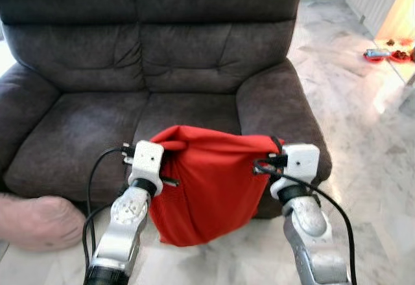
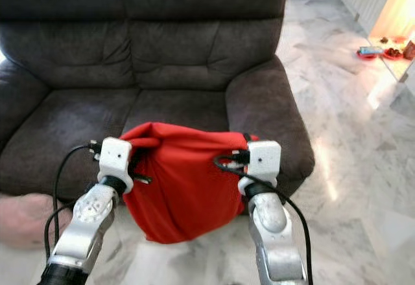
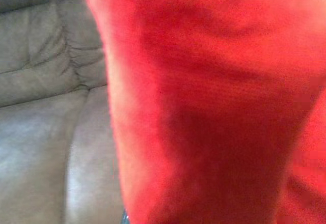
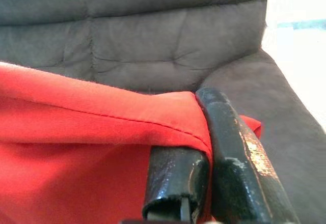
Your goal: Move the pillow to the sofa from floor
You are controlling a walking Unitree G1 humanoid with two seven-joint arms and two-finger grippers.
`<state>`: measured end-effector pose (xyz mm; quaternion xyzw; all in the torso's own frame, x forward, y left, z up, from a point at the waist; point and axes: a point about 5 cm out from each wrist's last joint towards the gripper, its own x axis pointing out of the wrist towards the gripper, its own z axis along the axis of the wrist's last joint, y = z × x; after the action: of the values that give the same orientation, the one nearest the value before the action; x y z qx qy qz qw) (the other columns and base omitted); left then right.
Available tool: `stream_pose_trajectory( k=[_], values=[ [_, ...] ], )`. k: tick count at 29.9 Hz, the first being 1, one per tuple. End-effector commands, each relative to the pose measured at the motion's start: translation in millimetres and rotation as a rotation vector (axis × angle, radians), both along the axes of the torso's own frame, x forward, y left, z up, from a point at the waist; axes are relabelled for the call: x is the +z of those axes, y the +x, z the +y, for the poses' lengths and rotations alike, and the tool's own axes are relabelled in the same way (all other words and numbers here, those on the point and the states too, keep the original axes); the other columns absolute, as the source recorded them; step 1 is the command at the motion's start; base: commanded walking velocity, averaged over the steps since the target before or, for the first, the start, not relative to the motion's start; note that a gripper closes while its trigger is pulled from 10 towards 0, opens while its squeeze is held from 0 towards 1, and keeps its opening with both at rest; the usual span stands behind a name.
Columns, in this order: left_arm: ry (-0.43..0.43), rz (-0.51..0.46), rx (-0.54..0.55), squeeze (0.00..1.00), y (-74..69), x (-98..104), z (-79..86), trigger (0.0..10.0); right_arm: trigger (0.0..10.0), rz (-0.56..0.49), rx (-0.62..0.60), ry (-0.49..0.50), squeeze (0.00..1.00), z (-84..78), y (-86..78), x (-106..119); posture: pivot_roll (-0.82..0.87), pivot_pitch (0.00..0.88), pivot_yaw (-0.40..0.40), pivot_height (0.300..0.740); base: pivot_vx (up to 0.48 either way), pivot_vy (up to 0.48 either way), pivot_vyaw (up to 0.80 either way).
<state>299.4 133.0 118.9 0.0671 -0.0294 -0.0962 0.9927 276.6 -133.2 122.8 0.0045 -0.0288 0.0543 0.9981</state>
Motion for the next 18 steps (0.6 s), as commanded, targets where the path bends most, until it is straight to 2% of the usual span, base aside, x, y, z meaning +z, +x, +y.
stream_pose_trajectory(
  k=[1,6,18],
  values=[
    [-0.013,-0.063,-0.008,0.0,2.0,13.6,-1.4,10.0,10.0,-0.097,-0.009,0.02,0.0,-1.6,2.3,20.2,-0.14,0.094,0.038,0.739,0.0,-0.262,0.0],
    [-0.019,-0.06,-0.009,0.0,2.1,13.4,-1.1,10.0,10.0,-0.085,-0.031,0.031,0.0,-3.7,3.8,19.7,-0.13,0.092,0.037,0.739,0.0,-0.1,0.0],
    [-0.028,-0.053,0.001,0.0,2.4,12.3,-0.2,10.0,10.0,-0.084,-0.021,0.029,0.0,-3.5,3.9,19.6,-0.14,0.088,0.035,0.739,0.0,0.0,-0.78]
  ],
)
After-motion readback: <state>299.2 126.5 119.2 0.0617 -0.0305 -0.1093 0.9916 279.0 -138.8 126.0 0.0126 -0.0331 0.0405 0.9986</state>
